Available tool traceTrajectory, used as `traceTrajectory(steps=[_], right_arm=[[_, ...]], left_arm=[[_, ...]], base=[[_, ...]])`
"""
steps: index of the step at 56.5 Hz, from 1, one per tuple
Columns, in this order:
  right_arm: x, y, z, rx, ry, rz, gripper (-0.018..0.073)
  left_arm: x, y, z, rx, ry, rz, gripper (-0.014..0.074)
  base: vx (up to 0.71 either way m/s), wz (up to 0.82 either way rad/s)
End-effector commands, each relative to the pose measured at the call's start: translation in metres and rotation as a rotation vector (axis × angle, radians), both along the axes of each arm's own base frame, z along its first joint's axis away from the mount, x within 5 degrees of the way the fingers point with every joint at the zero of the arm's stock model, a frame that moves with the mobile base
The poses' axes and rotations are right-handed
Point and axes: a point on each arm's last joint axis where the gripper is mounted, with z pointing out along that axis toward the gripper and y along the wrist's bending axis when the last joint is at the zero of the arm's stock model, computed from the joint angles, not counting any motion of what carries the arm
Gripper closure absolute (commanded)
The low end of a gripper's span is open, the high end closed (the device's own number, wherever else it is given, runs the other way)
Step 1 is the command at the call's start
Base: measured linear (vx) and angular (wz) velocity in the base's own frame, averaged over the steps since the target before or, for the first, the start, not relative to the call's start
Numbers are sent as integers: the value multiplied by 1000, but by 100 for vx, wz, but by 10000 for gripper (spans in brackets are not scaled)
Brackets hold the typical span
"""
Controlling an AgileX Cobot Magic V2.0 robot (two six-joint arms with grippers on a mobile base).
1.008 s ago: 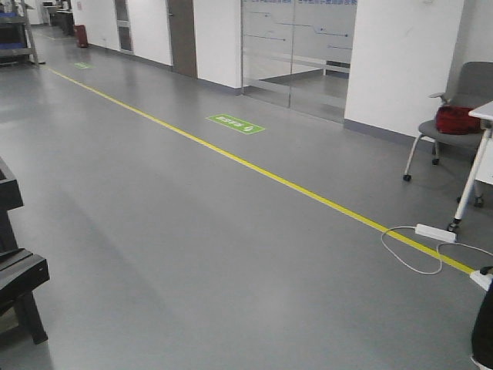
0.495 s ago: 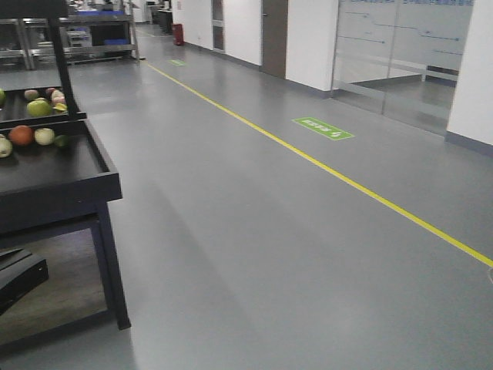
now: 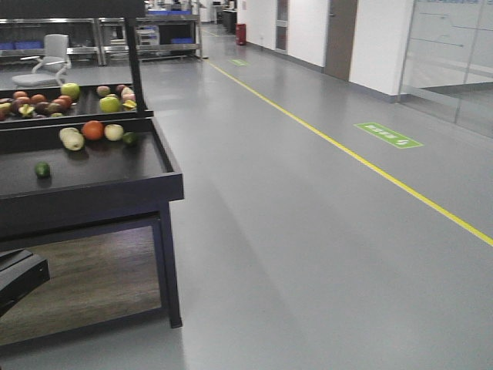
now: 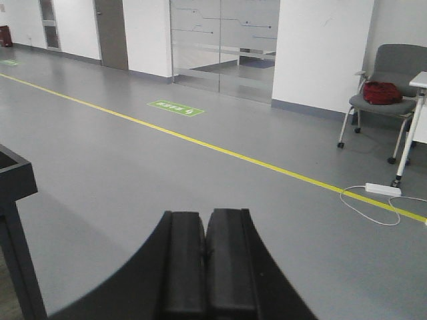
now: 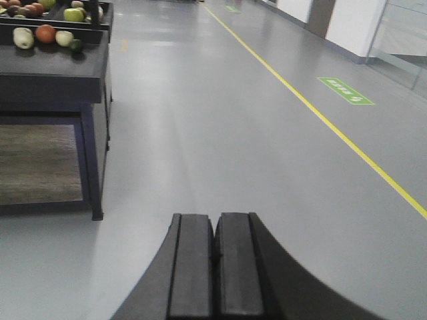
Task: Pick snacks and fruit into basket
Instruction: 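Drive the base toward the black fruit display tables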
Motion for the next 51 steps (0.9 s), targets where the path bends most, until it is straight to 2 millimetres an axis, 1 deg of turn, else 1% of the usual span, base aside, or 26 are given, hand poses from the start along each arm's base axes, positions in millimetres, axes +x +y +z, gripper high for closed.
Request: traceTrajectory(steps=[1,27,51], right_arm=[[1,1,14,-14,-94,9,568],[1,1,14,-14,-94,9,568],[1,1,14,-14,-94,9,568]], left_arm=[[-1,2,11,5,-39,24,594],[-1,2,11,5,-39,25,594],[-1,2,11,5,-39,25,594]], base=[[8,28],[10,38],[13,62]])
